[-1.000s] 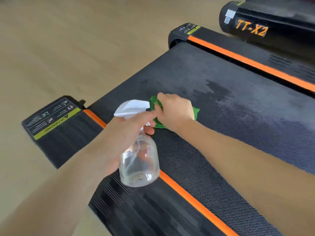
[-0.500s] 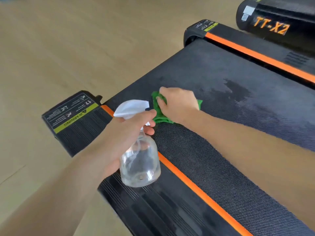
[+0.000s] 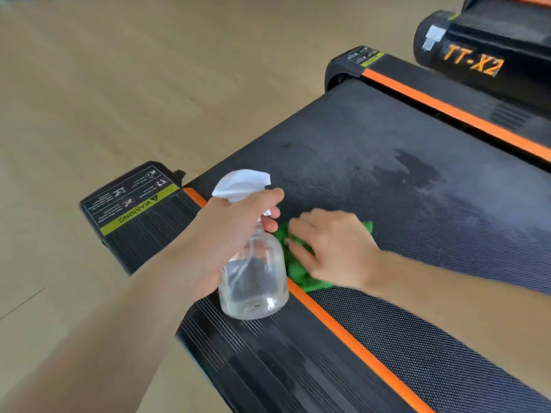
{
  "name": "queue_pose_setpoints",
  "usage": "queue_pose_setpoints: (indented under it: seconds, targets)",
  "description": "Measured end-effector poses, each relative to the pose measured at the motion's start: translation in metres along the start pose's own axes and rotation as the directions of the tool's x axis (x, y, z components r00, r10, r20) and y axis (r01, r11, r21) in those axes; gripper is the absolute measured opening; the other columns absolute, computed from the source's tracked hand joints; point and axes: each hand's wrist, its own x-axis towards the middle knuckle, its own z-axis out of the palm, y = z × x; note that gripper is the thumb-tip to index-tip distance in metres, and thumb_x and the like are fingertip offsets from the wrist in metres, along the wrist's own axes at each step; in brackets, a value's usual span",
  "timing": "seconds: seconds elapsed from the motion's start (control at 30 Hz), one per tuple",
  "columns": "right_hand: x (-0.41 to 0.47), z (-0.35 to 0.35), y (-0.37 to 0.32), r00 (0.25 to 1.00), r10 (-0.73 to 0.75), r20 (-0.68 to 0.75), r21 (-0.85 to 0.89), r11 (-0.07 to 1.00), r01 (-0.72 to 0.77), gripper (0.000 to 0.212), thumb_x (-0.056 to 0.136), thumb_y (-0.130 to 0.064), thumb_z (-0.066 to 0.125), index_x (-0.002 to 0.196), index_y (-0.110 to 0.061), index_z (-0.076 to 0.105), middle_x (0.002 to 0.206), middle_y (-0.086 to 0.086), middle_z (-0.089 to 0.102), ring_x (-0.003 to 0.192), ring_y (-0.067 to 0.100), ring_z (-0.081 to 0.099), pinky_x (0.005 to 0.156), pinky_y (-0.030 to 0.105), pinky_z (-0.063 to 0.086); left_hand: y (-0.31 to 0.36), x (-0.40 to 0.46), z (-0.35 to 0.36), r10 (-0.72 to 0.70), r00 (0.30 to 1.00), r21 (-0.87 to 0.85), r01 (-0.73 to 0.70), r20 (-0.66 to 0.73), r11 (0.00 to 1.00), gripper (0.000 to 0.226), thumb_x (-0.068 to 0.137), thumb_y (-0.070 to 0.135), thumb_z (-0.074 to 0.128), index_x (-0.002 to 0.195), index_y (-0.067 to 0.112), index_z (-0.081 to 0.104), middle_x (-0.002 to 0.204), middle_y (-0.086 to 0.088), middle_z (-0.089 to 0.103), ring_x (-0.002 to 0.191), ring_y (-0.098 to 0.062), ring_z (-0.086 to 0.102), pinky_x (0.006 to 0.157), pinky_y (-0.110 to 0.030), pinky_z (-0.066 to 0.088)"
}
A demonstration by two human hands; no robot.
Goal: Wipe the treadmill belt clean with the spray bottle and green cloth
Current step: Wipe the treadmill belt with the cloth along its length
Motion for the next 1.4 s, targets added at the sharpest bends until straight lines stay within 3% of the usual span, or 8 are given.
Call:
queue_pose_setpoints:
  seconds: [0.13,0.23,0.4,0.57,0.73,0.8,1.0,1.4]
  targets:
    - [0.074,0.019,0.041,0.924,0.383,-0.018,-0.059,0.922,-0.383,0.021,0.097,-0.039,0.041,0.085,-0.023,0.038,0.076,-0.002,0.054,0.075,0.030,0.060,0.059,0.036,0.044,-0.007,0.013,0.001,-0.026,1.000,0.047,0.026,-0.014,0.999,0.033,0.084,0.043,0.081,0.061,0.018,0.079,0.067,-0.005,0.076,0.054,-0.014,0.066,0.051,-0.027,0.056]
    - [0.092,0.029,0.040,0.880,0.475,-0.031,-0.107,0.873,-0.475,0.018,0.098,-0.037,0.042,0.088,-0.021,0.041,0.078,-0.001,0.054,0.074,0.030,0.059,0.058,0.035,0.042,-0.006,0.008,0.001,0.012,1.000,0.008,-0.012,-0.008,1.000,0.029,0.086,0.040,0.081,0.068,0.017,0.079,0.071,-0.006,0.076,0.061,-0.016,0.066,0.061,-0.031,0.055]
    - [0.006,0.011,-0.007,0.947,0.312,-0.075,-0.012,0.949,-0.314,0.019,0.089,-0.039,0.052,0.085,-0.021,0.050,0.074,-0.004,0.055,0.069,0.025,0.056,0.054,0.033,0.039,0.001,0.011,0.006,0.011,1.000,0.009,-0.011,0.003,1.000,0.029,0.089,0.037,0.079,0.077,0.012,0.077,0.074,-0.009,0.074,0.056,-0.015,0.065,0.046,-0.024,0.053]
    - [-0.025,-0.003,-0.001,0.996,0.087,-0.027,0.049,0.995,-0.085,0.019,0.091,-0.039,0.052,0.083,-0.021,0.053,0.072,-0.004,0.055,0.068,0.022,0.056,0.055,0.034,0.045,-0.002,0.015,0.014,0.011,1.000,0.034,-0.012,0.023,0.999,0.030,0.087,0.042,0.079,0.075,0.014,0.079,0.069,-0.004,0.075,0.057,-0.015,0.066,0.055,-0.029,0.057]
    - [0.063,0.015,0.078,0.860,0.509,-0.042,-0.093,0.855,-0.510,0.019,0.097,-0.039,0.042,0.088,-0.022,0.041,0.084,0.003,0.062,0.080,0.033,0.061,0.060,0.036,0.041,-0.003,0.016,0.016,-0.003,0.999,0.051,0.002,0.032,0.999,0.032,0.085,0.042,0.080,0.064,0.018,0.078,0.066,-0.005,0.075,0.054,-0.015,0.066,0.054,-0.029,0.057]
    - [0.067,0.022,0.078,0.827,0.557,-0.070,-0.121,0.818,-0.562,0.018,0.097,-0.037,0.042,0.088,-0.022,0.038,0.082,0.001,0.059,0.078,0.032,0.059,0.057,0.034,0.036,0.001,0.010,0.017,0.005,0.999,0.032,-0.006,0.043,0.999,0.030,0.087,0.039,0.080,0.071,0.014,0.078,0.067,-0.006,0.073,0.054,-0.014,0.065,0.050,-0.027,0.055]
    - [-0.040,-0.007,0.007,0.922,0.380,-0.070,-0.052,0.922,-0.384,0.019,0.089,-0.041,0.051,0.083,-0.023,0.048,0.073,-0.007,0.054,0.070,0.021,0.055,0.054,0.032,0.033,0.009,0.011,0.033,-0.005,0.998,0.066,0.000,0.067,0.998,0.031,0.089,0.043,0.079,0.069,0.019,0.079,0.075,-0.003,0.076,0.064,-0.016,0.067,0.072,-0.034,0.059]
    - [-0.074,-0.010,-0.001,0.956,0.270,-0.116,-0.005,0.962,-0.272,0.016,0.086,-0.036,0.058,0.083,-0.020,0.058,0.070,-0.008,0.053,0.063,0.018,0.052,0.050,0.029,0.041,0.034,0.020,0.068,0.057,0.998,0.232,-0.061,0.022,0.971,0.030,0.092,0.043,0.076,0.086,0.014,0.074,0.091,0.000,0.073,0.071,-0.014,0.068,0.073,-0.031,0.064]
